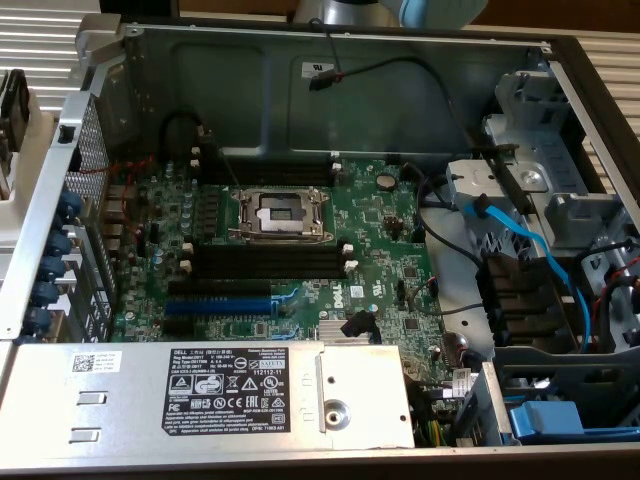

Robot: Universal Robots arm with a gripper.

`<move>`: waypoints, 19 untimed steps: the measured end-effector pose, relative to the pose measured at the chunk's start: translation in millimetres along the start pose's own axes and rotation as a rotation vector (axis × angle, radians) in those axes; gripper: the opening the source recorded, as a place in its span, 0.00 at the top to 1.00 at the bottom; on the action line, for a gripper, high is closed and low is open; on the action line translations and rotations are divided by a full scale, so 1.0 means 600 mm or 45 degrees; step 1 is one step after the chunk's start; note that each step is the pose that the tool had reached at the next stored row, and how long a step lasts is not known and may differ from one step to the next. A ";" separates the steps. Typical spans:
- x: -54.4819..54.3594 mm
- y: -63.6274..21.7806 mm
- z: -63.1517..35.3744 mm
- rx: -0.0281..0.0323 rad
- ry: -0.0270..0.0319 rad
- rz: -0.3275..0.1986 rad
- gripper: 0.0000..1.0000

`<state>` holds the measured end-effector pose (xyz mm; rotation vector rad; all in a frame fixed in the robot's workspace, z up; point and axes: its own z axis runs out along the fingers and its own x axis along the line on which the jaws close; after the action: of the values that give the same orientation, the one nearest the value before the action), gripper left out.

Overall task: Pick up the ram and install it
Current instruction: 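Pick up the ram and move it above insertion slot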

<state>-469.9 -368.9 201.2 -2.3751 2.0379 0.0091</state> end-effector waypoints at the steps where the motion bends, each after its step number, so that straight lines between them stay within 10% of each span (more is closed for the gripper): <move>1: 0.000 0.000 0.000 0.0000 0.0000 0.000 0.75; 19: 0.000 0.000 0.000 0.0000 0.0000 0.000 0.88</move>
<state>-469.9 -368.9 201.2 -2.3752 2.0379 0.0091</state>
